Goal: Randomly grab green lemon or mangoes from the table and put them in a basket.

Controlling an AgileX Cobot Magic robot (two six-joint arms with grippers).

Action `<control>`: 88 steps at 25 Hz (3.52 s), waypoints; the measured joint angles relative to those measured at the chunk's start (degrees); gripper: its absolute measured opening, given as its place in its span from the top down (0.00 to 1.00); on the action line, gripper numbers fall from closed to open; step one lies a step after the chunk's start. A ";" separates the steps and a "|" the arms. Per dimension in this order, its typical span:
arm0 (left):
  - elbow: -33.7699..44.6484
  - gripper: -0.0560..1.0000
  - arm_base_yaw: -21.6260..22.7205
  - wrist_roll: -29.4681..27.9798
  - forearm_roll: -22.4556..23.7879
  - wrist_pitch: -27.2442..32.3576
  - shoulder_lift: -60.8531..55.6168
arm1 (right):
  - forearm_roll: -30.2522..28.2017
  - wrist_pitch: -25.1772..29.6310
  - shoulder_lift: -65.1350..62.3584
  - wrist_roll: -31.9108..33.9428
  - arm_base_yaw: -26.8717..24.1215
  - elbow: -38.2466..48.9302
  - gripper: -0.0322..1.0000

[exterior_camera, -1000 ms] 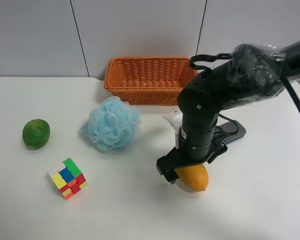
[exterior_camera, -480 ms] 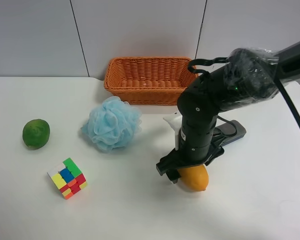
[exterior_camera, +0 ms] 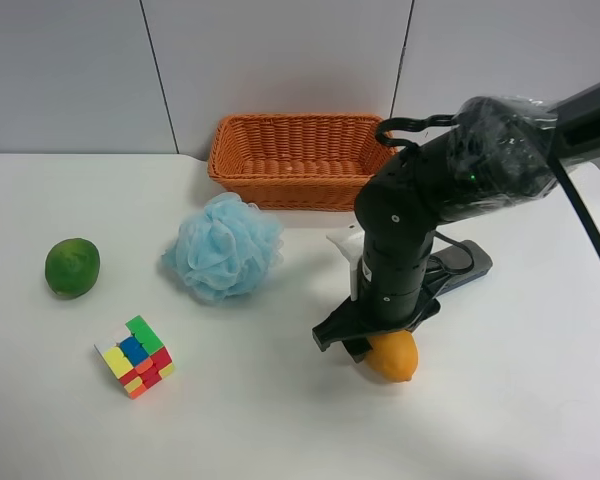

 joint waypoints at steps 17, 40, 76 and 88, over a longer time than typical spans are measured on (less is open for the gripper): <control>0.00 0.01 0.00 0.00 0.00 0.00 0.00 | -11.53 5.96 -12.34 0.59 -3.76 -25.58 0.34; 0.00 0.01 0.00 0.00 0.00 0.00 0.00 | -15.31 -30.82 13.61 3.61 -19.09 -30.94 0.34; 0.00 0.01 0.00 0.00 0.00 -0.02 0.00 | -11.86 -4.97 -9.63 -15.46 -22.94 -31.49 0.05; 0.00 0.01 0.00 0.00 0.00 -0.02 0.00 | 1.94 15.74 -24.46 -34.82 -44.58 -31.49 0.05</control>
